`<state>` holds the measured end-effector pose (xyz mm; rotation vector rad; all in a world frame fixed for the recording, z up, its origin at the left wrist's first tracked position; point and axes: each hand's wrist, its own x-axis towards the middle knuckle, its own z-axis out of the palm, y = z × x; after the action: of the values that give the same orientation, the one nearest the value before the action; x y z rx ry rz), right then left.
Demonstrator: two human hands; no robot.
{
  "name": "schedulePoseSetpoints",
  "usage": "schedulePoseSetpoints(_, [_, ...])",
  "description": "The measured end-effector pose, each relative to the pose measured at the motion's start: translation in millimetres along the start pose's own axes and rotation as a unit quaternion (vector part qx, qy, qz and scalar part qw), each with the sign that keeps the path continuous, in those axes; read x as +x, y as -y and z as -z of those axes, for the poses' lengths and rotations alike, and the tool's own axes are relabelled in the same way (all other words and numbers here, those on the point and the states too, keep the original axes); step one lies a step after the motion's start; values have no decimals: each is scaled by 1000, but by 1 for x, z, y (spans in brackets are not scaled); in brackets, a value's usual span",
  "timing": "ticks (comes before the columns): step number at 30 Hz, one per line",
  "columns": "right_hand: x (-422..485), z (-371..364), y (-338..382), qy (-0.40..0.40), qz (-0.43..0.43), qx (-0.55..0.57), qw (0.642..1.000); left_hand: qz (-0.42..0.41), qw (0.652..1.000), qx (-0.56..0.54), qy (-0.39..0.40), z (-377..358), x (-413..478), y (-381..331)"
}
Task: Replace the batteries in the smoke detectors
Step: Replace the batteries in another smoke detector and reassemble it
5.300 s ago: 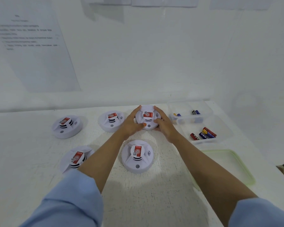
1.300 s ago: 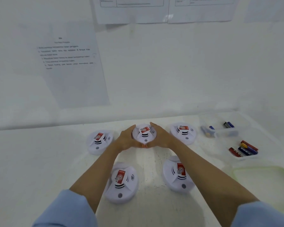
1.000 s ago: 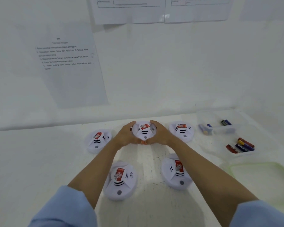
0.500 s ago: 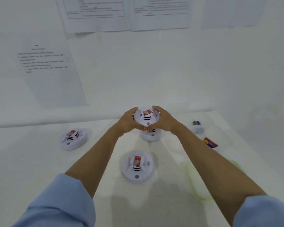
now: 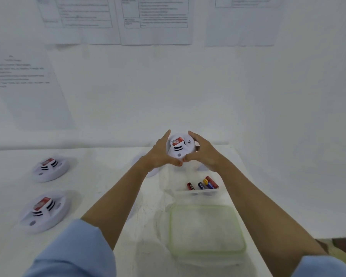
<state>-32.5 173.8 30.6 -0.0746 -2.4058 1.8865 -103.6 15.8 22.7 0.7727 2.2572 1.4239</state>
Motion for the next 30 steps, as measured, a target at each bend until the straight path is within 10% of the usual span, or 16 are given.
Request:
schedulePoseSetpoints(17, [-6,24,6,21,-50,246,968,-106,979,-173,14,-30,7,-19])
schedulePoseSetpoints(30, [-7,16,-2,-61,-8,103,993,-181,980,-60,-55,-33,5,-1])
